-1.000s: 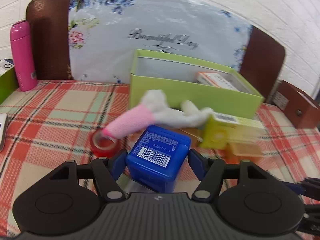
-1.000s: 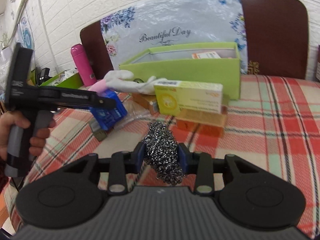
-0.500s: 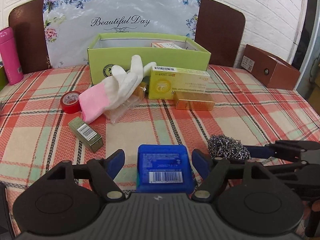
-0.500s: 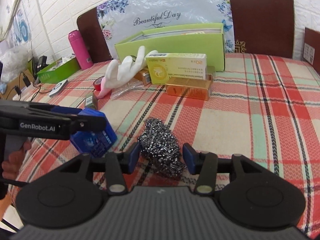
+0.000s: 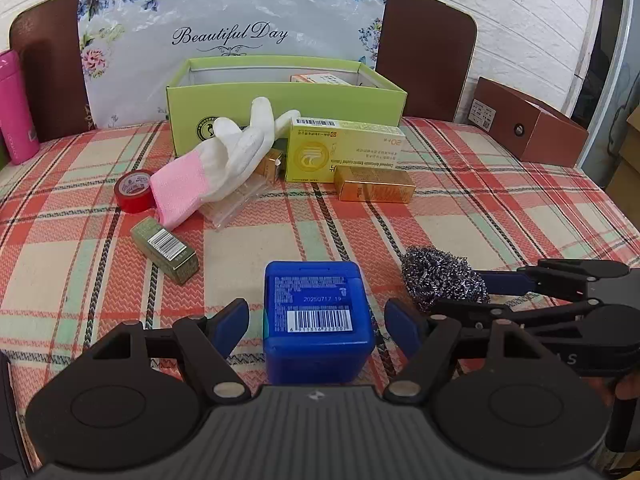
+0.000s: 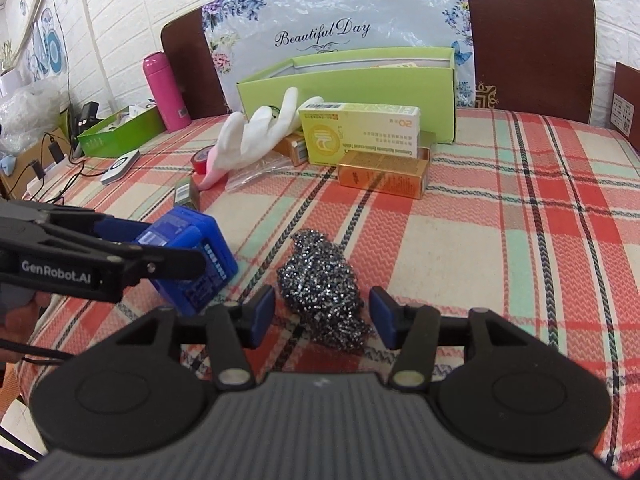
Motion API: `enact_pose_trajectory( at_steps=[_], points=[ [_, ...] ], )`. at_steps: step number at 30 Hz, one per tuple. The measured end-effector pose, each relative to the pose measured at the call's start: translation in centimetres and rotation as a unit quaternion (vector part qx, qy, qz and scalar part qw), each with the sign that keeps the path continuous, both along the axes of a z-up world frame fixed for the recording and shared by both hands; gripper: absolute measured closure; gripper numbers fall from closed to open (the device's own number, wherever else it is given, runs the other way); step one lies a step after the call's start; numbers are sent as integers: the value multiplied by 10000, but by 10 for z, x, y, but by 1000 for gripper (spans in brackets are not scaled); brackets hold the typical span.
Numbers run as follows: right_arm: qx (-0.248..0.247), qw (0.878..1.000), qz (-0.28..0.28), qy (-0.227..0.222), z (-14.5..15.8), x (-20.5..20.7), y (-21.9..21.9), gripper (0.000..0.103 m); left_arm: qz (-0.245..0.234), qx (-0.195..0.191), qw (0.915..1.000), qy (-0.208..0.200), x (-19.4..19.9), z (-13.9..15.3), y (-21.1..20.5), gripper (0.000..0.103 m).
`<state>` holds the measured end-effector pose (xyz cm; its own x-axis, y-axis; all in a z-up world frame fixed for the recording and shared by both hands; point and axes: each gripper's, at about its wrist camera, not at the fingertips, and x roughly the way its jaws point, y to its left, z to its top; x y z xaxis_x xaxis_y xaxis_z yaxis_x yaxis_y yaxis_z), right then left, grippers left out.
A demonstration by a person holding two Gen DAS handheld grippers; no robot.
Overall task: Organize objects
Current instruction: 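Grasp the blue square box with the left gripper while the right gripper grasps the steel wool, then carry the blue box and steel wool into the lime-green box and release both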
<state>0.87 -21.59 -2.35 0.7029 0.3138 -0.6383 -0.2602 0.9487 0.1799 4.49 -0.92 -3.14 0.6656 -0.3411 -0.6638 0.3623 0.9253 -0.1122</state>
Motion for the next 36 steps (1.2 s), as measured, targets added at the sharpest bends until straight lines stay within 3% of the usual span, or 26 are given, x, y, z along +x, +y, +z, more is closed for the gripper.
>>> enact_pose_trajectory(
  at_steps=[5, 8, 10, 16, 23, 30, 36],
  points=[
    [-11, 10000, -3, 37, -4, 3, 1, 50, 32, -4, 10000, 92, 4, -4, 1, 26],
    [-39, 10000, 60, 68, -5, 3, 3, 62, 38, -2, 9999, 116, 4, -5, 2, 31],
    [-56, 10000, 59, 54, -5, 4, 4, 65, 13, -33, 9999, 145, 6, -6, 2, 43],
    [43, 9999, 159, -33, 7, 8, 4, 71, -43, -143, 9998, 95, 9, 3, 1, 44],
    [94, 9973, 323, -654, 52, 35, 7, 71, -135, -392, 9974, -585, 24, 55, 7, 44],
    [-25, 9918, 202, -1266, 90, 92, 14, 71, 76, -510, 9901, -1306, 69, 106, 3, 44],
    [-170, 9893, -35, -1448, 100, 158, 16, 71, 457, -686, 9872, -1363, 139, 124, -2, 44]
  ],
)
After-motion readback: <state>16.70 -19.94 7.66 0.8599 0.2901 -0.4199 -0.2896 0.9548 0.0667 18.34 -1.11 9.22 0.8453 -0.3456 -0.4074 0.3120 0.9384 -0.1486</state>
